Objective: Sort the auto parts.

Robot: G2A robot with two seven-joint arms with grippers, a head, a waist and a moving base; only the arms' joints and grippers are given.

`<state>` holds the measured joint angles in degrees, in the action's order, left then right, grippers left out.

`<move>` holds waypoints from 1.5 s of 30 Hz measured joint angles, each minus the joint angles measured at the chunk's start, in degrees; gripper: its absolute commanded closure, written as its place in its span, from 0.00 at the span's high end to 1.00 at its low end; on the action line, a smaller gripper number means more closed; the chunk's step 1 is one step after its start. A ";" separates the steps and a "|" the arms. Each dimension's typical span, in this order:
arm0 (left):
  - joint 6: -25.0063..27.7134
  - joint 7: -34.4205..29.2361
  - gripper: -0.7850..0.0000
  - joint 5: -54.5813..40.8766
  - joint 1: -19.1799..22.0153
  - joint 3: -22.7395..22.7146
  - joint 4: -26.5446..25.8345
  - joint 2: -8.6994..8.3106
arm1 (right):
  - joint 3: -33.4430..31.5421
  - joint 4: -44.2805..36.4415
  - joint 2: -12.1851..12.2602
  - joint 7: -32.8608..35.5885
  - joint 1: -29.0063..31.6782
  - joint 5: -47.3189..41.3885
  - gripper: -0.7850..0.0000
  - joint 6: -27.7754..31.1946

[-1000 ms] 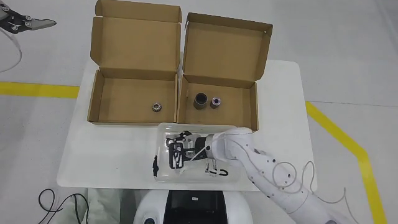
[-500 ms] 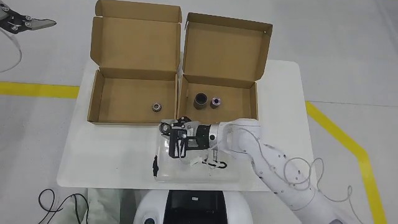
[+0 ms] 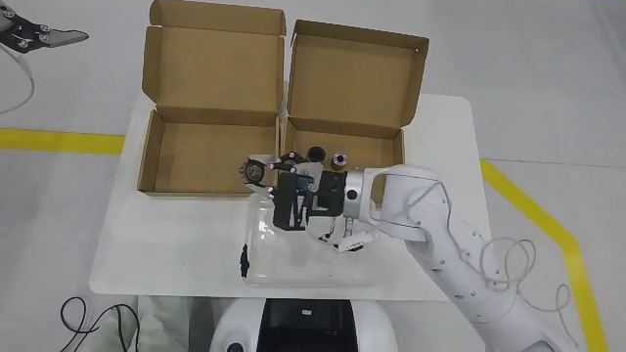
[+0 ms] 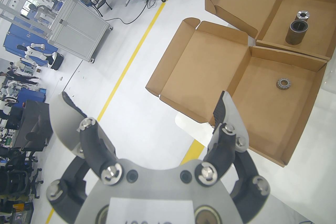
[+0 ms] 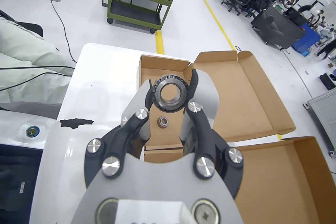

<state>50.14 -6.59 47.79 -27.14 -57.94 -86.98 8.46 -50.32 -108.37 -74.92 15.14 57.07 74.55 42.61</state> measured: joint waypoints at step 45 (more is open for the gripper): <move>0.00 0.00 1.00 0.00 0.00 0.00 0.00 0.00 | 1.98 6.96 -0.92 -6.61 -3.25 3.09 0.00 -2.01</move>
<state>50.14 -6.59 47.79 -27.14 -57.94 -86.98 8.46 -48.35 -101.41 -75.83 8.53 53.82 77.63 40.60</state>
